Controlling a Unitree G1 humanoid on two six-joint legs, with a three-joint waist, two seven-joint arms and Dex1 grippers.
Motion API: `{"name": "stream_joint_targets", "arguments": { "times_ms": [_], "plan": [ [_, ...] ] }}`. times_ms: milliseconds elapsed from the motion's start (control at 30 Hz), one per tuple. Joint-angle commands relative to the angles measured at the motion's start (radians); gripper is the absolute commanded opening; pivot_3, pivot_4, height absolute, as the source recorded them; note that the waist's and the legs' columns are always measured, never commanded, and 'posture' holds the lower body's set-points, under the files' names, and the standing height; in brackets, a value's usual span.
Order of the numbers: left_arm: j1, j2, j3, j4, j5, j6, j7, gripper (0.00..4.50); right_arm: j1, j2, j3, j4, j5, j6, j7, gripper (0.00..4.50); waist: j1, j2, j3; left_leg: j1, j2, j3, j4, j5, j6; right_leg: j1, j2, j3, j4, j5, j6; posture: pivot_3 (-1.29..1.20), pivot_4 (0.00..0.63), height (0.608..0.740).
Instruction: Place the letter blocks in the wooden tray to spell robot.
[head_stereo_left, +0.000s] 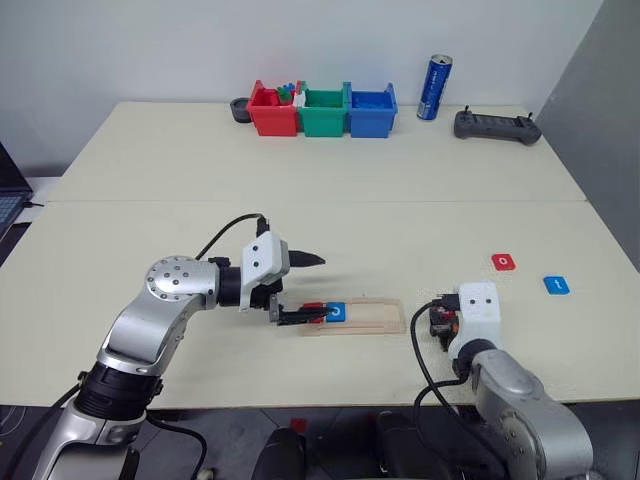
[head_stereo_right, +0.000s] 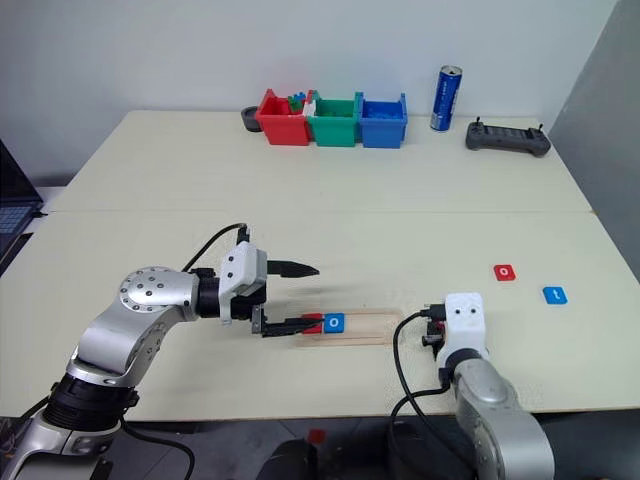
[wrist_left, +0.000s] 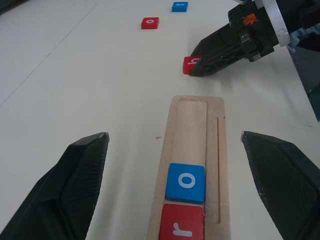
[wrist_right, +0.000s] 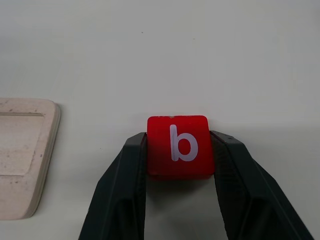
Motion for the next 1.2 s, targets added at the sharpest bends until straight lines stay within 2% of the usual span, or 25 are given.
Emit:
{"name": "stream_joint_targets", "arguments": {
  "times_ms": [33,100,167,200,400,600,633,700,833,933,1033,1100,1200],
  "plan": [
    [-0.023,-0.001,-0.002,-0.003,-0.009,-0.019,-0.019,4.5,0.006,0.023,-0.047,-0.021,-0.018,0.0,-0.024,1.46,0.0,0.0,0.0,0.0,0.0,0.0,0.0,0.0,0.0,0.0,0.0,0.0,0.0,0.0,0.0,0.0,0.15,0.74],
    [-0.025,-0.003,-0.004,0.0,-0.006,-0.022,-0.024,4.5,0.009,0.039,-0.056,-0.013,-0.011,-0.012,-0.019,1.46,0.0,0.0,0.0,0.0,0.0,0.0,0.0,0.0,0.0,0.0,0.0,0.0,0.0,0.0,0.0,0.0,0.15,0.74],
    [-0.025,-0.004,-0.004,0.001,-0.003,-0.024,-0.025,4.5,0.018,0.07,-0.071,-0.003,-0.004,-0.045,-0.02,2.22,0.0,0.0,0.0,0.0,0.0,0.0,0.0,0.0,0.0,0.0,0.0,0.0,0.0,0.0,0.0,0.0,0.15,0.74],
    [-0.024,-0.004,-0.003,0.0,-0.003,-0.025,-0.025,4.5,0.018,0.084,-0.082,0.001,-0.001,-0.06,-0.02,2.46,0.0,0.0,0.0,0.0,0.0,0.0,0.0,0.0,0.0,0.0,0.0,0.0,0.0,0.0,0.0,0.0,0.15,0.74],
    [-0.008,0.005,0.007,-0.017,-0.004,-0.016,-0.017,4.5,-0.048,0.09,-0.142,-0.027,0.0,-0.108,-0.009,4.48,0.0,0.0,0.0,0.0,0.0,0.0,0.0,0.0,0.0,0.0,0.0,0.0,0.0,0.0,0.0,0.0,0.15,0.74],
    [0.0,0.012,0.018,-0.018,-0.002,-0.014,-0.003,4.5,-0.211,-0.006,-0.231,-0.05,0.084,-0.121,0.113,4.48,-0.002,0.0,0.0,0.0,0.0,0.0,0.0,0.0,0.0,0.0,0.0,0.0,0.0,0.0,0.0,0.0,0.15,0.74],
    [0.003,0.013,0.019,-0.018,-0.002,-0.016,-0.002,4.5,-0.247,-0.041,-0.248,-0.036,0.144,-0.12,0.188,4.48,-0.001,0.0,0.0,0.0,0.0,0.0,0.0,0.0,0.0,0.0,0.0,0.0,0.0,0.0,-0.001,0.0,0.15,0.74],
    [0.009,0.012,0.021,-0.015,0.001,-0.022,0.003,4.5,-0.308,-0.139,-0.286,-0.001,0.265,-0.091,0.351,4.48,-0.002,0.001,0.001,0.0,0.0,0.0,-0.001,0.0,0.0,0.0,0.0,-0.001,0.0,0.0,-0.001,0.0,0.15,0.74],
    [0.016,0.006,0.023,-0.01,0.006,-0.033,0.015,4.5,-0.293,-0.386,-0.308,0.109,0.361,-0.179,0.615,4.48,0.002,0.001,0.001,0.0,0.0,0.0,0.0,0.0,0.001,0.001,0.0,-0.001,-0.001,0.003,-0.005,0.0,0.15,0.74],
    [0.029,0.003,0.022,-0.009,0.009,-0.045,0.024,4.5,-0.256,-0.597,-0.274,0.206,0.375,-0.257,0.808,4.48,0.005,0.001,0.001,-0.001,-0.002,0.0,0.0,-0.001,0.001,0.001,-0.001,-0.001,-0.002,0.002,-0.005,0.0,0.15,0.74],
    [0.043,0.002,0.023,-0.015,0.011,-0.052,0.031,4.5,-0.21,-0.762,-0.192,0.309,0.302,-0.428,0.958,4.48,0.004,0.001,0.001,-0.001,-0.002,0.001,0.0,-0.001,0.002,0.001,-0.001,0.0,-0.002,0.002,-0.005,0.0,0.15,0.74],
    [0.05,0.002,0.021,-0.015,0.014,-0.058,0.034,4.5,-0.197,-0.827,-0.132,0.378,0.247,-0.532,1.013,4.48,0.001,0.001,0.001,0.0,-0.001,0.001,0.0,-0.002,0.003,0.002,-0.001,0.0,-0.001,0.002,-0.004,0.0,0.15,0.74],
    [0.055,0.004,0.02,-0.015,0.016,-0.062,0.037,4.5,-0.211,-0.855,-0.087,0.445,0.236,-0.605,1.068,4.48,-0.002,0.0,0.001,0.001,0.0,0.002,0.0,-0.001,0.003,0.002,0.0,0.0,-0.001,0.002,-0.003,0.0,0.15,0.74]
  ]
}}
